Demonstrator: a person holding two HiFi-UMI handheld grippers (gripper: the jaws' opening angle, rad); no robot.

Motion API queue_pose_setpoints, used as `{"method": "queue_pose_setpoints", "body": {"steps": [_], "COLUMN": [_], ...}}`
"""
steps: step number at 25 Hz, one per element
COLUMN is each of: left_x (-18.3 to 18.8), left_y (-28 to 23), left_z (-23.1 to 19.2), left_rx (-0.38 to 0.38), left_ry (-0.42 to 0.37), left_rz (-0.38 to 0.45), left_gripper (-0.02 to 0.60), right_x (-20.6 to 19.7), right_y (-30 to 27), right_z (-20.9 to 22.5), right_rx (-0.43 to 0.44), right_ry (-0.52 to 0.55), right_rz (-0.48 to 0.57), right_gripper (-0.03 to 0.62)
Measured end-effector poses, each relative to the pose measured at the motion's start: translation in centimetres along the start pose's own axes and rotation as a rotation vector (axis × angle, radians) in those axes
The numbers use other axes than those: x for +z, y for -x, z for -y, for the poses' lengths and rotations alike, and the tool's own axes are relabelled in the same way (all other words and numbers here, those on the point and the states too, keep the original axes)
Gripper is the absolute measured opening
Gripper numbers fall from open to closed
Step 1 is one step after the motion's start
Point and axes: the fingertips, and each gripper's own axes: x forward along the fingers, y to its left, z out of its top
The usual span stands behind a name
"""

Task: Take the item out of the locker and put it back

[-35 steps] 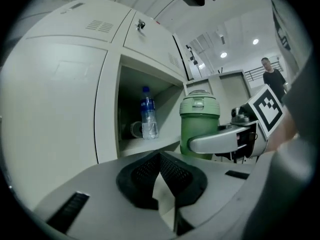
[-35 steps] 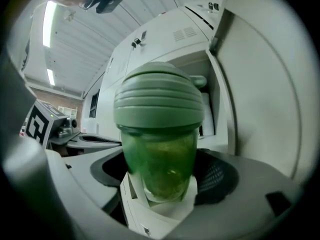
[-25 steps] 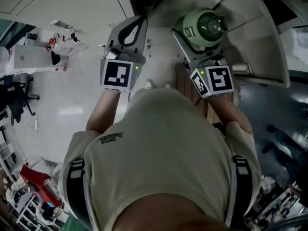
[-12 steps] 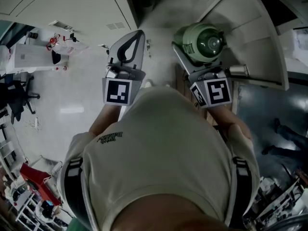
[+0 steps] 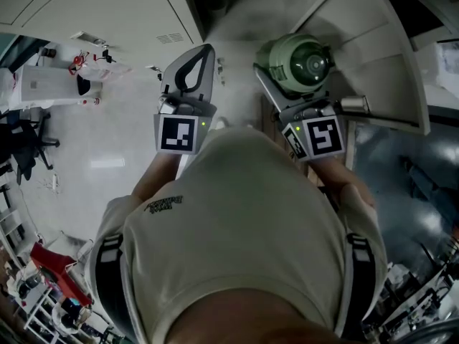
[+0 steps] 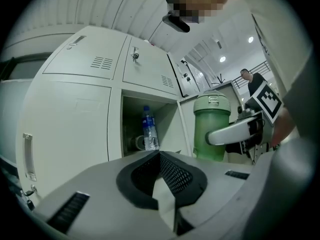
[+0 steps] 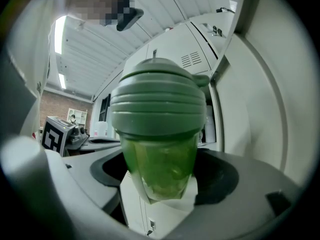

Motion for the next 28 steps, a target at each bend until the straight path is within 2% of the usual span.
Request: {"method": "queue_pose_setpoints", "body": {"steps": [28], "left_x": [-0.5], "left_y": [0.4], "left_z": [1.0], "left_rx": [-0.004], "left_ry": [-0.002], "left_rz": [-0.039], "left_gripper": [0.012], "right_x": [-1.5], "right_y": [0.6], "right_z": [-0.3], "right_rx": [0.017], "right_ry": [-0.018], "right_rz": [-0.026], "right_gripper": [0.399]}}
